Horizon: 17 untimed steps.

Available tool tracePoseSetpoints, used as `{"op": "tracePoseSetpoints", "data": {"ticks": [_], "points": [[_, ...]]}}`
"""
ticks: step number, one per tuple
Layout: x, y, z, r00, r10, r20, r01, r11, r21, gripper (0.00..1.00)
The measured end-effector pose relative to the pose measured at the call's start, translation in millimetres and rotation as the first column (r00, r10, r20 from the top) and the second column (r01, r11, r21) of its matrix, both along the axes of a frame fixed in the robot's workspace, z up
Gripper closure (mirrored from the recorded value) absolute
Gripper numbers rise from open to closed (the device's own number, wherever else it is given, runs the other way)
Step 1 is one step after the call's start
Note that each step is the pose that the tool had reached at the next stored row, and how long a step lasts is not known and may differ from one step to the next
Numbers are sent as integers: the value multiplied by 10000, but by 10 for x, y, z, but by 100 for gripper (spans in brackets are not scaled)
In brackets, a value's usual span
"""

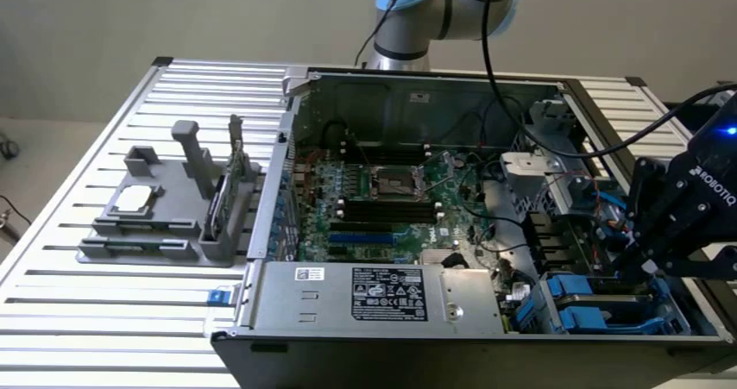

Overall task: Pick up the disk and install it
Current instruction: 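Insert the second disk wire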

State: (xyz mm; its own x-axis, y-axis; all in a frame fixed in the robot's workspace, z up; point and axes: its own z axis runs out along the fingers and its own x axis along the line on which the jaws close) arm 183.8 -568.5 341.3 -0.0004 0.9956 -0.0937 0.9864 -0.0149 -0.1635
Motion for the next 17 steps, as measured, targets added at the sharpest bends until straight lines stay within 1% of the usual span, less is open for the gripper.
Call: {"op": "tracePoseSetpoints", "data": {"ticks": [17], "points": [[7,2,-32,10000,1,-1,-1,10000,10,84]]}}
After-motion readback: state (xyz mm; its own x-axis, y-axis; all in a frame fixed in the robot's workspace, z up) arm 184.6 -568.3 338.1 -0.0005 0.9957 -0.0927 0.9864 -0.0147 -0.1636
